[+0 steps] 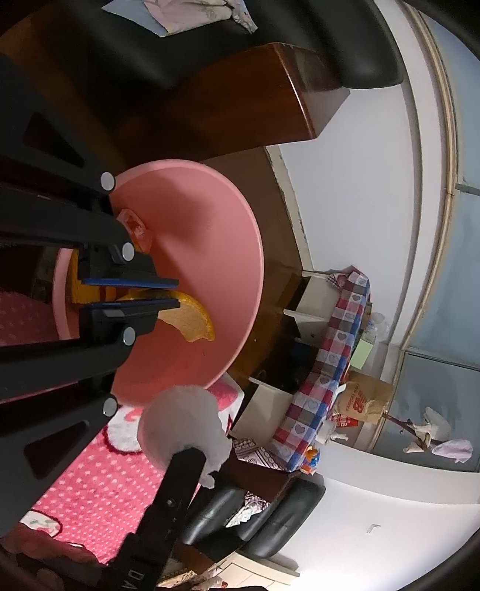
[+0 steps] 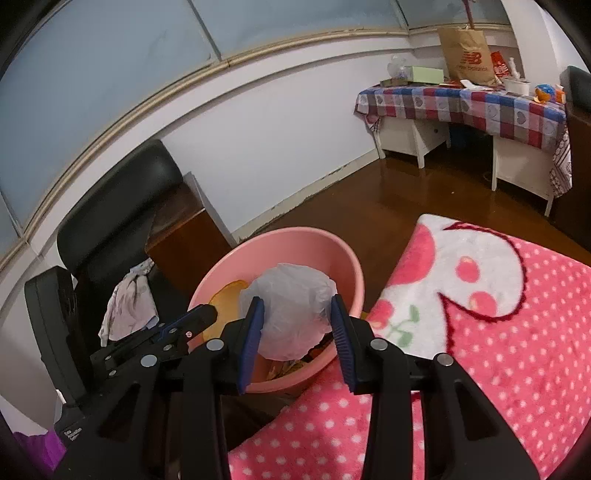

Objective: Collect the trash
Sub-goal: 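Carry the yellow peel and white bag over the pink bucket, then lower both tools into the pink bucket and open them to release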

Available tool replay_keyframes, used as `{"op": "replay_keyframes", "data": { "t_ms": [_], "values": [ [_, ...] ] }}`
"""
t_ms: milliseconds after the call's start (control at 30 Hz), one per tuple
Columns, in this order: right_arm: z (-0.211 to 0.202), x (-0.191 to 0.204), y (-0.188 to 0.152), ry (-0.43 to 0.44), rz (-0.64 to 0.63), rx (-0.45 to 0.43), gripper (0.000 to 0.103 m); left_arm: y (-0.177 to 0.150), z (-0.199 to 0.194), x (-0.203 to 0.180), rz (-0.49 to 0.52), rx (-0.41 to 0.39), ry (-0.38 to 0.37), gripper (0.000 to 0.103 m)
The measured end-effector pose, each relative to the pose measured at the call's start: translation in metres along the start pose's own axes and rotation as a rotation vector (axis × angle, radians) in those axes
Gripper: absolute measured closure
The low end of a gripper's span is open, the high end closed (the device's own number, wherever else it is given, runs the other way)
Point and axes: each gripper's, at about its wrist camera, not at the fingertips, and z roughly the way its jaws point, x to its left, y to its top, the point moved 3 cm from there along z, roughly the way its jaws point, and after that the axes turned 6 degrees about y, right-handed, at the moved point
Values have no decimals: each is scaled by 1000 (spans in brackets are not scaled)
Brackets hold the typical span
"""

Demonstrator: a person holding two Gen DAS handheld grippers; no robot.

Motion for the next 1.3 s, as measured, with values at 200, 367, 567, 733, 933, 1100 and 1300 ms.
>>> {"op": "replay_keyframes", "data": {
  "t_ms": [200, 367, 567, 733, 933, 1100, 1300],
  "values": [
    [25, 6, -1, -5, -25, 51, 65, 1, 14, 5, -10, 23, 17, 98],
    [41, 9, -3, -13, -42, 82, 65, 0, 26, 8, -12, 43, 32, 98],
    [53, 12, -7, -23, -57, 108, 65, -2, 36, 13, -19, 62, 41, 98],
    [60, 12, -10, -27, -58, 125, 65, -4, 43, 11, -20, 73, 47, 98],
    [64, 13, -11, -27, -64, 135, 65, -4, 47, 11, -24, 81, 53, 98],
    [67, 15, -13, -30, -70, 141, 65, -5, 50, 10, -28, 88, 55, 98],
    [70, 14, -15, -33, -67, 150, 65, -6, 53, 14, -41, 97, 54, 98]
  ]
}}
